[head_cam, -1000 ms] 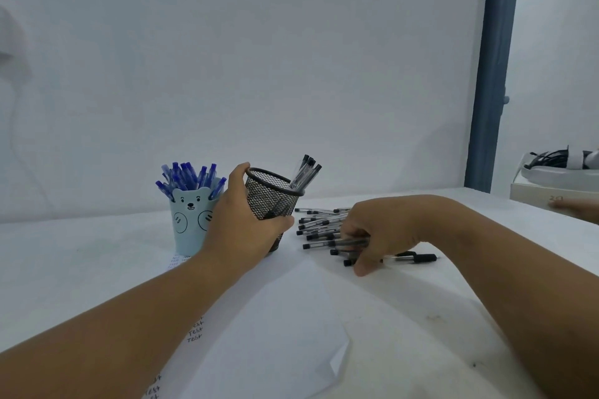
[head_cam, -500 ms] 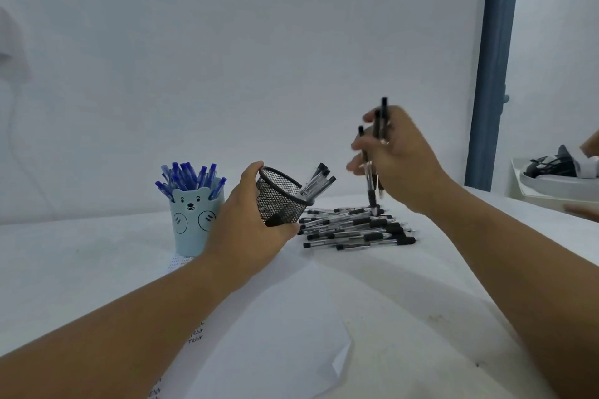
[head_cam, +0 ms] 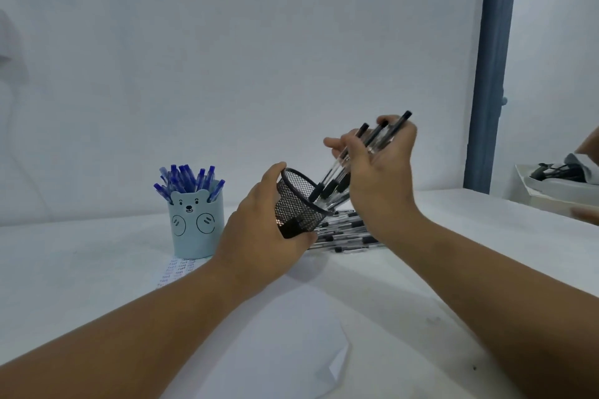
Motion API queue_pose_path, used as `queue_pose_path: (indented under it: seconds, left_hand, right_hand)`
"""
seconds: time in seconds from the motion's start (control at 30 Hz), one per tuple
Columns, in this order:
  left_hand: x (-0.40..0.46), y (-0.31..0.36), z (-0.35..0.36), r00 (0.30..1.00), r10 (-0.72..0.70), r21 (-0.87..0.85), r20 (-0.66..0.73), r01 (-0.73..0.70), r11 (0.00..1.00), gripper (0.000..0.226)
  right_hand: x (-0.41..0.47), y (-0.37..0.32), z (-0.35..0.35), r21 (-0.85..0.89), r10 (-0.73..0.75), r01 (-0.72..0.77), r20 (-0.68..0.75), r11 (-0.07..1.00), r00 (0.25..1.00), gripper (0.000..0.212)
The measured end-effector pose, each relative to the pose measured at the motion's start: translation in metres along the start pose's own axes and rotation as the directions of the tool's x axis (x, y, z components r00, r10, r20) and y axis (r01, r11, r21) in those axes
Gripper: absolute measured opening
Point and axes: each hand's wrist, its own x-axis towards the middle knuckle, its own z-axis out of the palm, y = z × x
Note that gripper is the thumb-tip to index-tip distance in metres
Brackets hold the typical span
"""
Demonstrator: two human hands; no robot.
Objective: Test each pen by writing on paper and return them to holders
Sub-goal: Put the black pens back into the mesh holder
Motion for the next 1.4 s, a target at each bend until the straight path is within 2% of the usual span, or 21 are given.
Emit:
queue_pose_path:
  seconds: [0.07,0.17,0.33,0.4,0.47,0.53,0.57,0.7,0.77,0.83,0.87,0.93,1.0,1.03,1.1,1.17,1.2,1.3,1.33,1.4]
  left_hand:
    - [0.000,0.001,0.001,1.000,0.011,-0.002,-0.006,-0.011,1.000,0.102]
    - [0.000,0.000,0.003,1.000,-0.002,-0.015,-0.022,0.001,1.000,0.103]
    - [0.000,-0.002,0.004,0.999,-0.046,-0.046,-0.022,0.045,0.998,0.106]
    - [0.000,-0.002,0.005,0.998,-0.054,-0.050,-0.018,0.053,0.997,0.106]
    - [0.000,-0.003,0.004,0.998,-0.051,-0.051,-0.020,0.050,0.997,0.107]
    - [0.001,-0.003,0.004,0.999,-0.046,-0.041,-0.014,0.045,0.998,0.107]
    - [0.001,-0.003,0.004,0.999,-0.042,-0.034,-0.011,0.042,0.999,0.107]
    - [-0.001,-0.003,0.004,1.000,-0.021,-0.033,-0.005,0.020,0.999,0.104]
    - [-0.001,-0.003,0.004,1.000,-0.018,-0.046,-0.004,0.017,0.999,0.104]
    - [-0.001,-0.003,0.003,1.000,-0.012,-0.053,-0.001,0.012,0.999,0.104]
    - [-0.001,-0.003,0.003,1.000,-0.005,-0.053,-0.005,0.005,0.999,0.103]
    - [-0.002,-0.001,0.003,1.000,0.010,-0.034,-0.012,-0.010,0.999,0.102]
    - [-0.003,0.000,0.003,0.999,0.030,0.001,-0.013,-0.030,1.000,0.102]
    - [-0.004,0.000,0.003,0.999,0.036,0.011,-0.009,-0.036,0.999,0.102]
    - [-0.004,-0.001,0.003,1.000,0.031,0.008,0.000,-0.031,0.999,0.102]
    - [-0.003,-0.002,0.002,1.000,0.016,-0.004,0.003,-0.016,1.000,0.102]
    - [-0.002,-0.003,0.002,1.000,0.007,-0.008,-0.003,-0.007,1.000,0.103]
    - [-0.002,-0.003,0.002,1.000,-0.003,-0.002,-0.013,0.003,1.000,0.103]
    - [-0.002,-0.003,0.002,1.000,0.003,0.002,-0.005,-0.003,1.000,0.102]
    - [-0.003,-0.001,0.003,1.000,0.019,0.008,0.011,-0.019,1.000,0.102]
  right_hand:
    - [-0.004,0.006,0.000,-0.126,-0.004,0.006,0.014,0.992,1.000,0.035]
    - [-0.008,0.011,0.000,-0.192,0.013,-0.007,0.030,0.981,0.999,0.041]
    - [-0.013,0.021,0.000,-0.277,0.177,-0.134,0.135,0.952,0.975,0.040]
    - [-0.013,0.021,0.003,-0.254,0.257,-0.220,0.125,0.942,0.958,0.035]
    - [-0.009,0.017,0.005,-0.123,0.303,-0.295,0.049,0.948,0.952,0.035]
    - [-0.003,0.016,0.003,0.003,0.287,-0.287,-0.036,0.958,0.957,0.034]
    - [-0.003,0.017,0.001,0.006,0.269,-0.269,-0.053,0.963,0.962,0.034]
    - [-0.009,0.028,-0.003,-0.167,0.265,-0.263,-0.009,0.950,0.964,0.018]
    - [-0.011,0.030,-0.003,-0.206,0.239,-0.243,-0.042,0.948,0.970,0.029]
    - [-0.008,0.027,-0.002,-0.128,0.223,-0.229,-0.058,0.965,0.973,0.049]
    - [-0.006,0.026,-0.002,-0.073,0.236,-0.240,-0.061,0.968,0.970,0.050]
    - [-0.004,0.027,-0.001,-0.046,0.285,-0.288,-0.061,0.956,0.957,0.033]
    - [-0.007,0.029,-0.002,-0.183,0.275,-0.278,-0.037,0.943,0.961,0.026]
    - [-0.010,0.031,-0.003,-0.238,0.273,-0.268,-0.013,0.934,0.962,0.033]
    - [-0.015,0.036,-0.004,-0.235,0.289,-0.276,0.021,0.932,0.957,0.053]
    - [-0.013,0.038,-0.002,-0.206,0.296,-0.285,0.023,0.936,0.955,0.059]
    - [-0.011,0.039,-0.001,-0.209,0.287,-0.279,0.013,0.937,0.958,0.054]
    - [-0.005,0.034,-0.001,-0.190,0.283,-0.284,-0.031,0.940,0.959,0.019]
    - [-0.005,0.033,-0.002,-0.187,0.277,-0.280,-0.038,0.942,0.960,0.015]
    - [-0.005,0.036,-0.007,-0.182,0.285,-0.283,-0.015,0.942,0.958,0.030]
